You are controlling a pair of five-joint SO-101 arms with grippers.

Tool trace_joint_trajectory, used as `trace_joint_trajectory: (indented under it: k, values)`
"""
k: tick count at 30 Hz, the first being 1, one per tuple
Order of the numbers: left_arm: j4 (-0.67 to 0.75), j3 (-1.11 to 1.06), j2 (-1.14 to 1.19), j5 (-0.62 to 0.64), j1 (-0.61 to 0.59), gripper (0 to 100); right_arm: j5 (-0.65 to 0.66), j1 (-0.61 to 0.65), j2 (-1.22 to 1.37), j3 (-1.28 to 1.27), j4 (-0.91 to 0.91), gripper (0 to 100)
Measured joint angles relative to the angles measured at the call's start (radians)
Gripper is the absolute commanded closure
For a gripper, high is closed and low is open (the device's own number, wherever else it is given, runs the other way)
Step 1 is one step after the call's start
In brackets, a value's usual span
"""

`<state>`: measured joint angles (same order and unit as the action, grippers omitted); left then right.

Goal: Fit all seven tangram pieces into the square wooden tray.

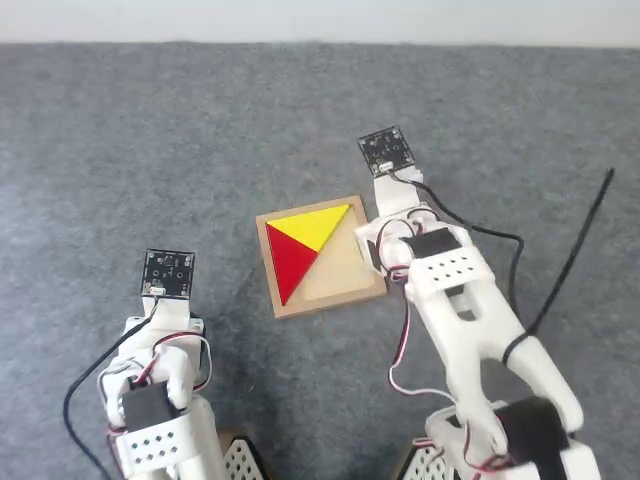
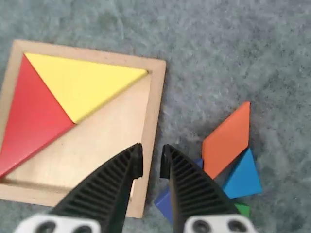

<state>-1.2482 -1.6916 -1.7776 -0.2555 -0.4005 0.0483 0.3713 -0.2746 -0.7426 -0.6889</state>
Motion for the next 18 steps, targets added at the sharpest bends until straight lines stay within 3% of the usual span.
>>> trace_joint_trajectory:
  k: [10, 18]
  values:
    - [0.000, 0.000, 0.000, 0.000, 0.000, 91, 0.057, -0.149, 0.000, 0.000, -0.002, 92.5]
    - [0.000, 0.000, 0.000, 0.000, 0.000, 91, 0.153, -0.107, -0.204, -0.124, -0.074, 92.4]
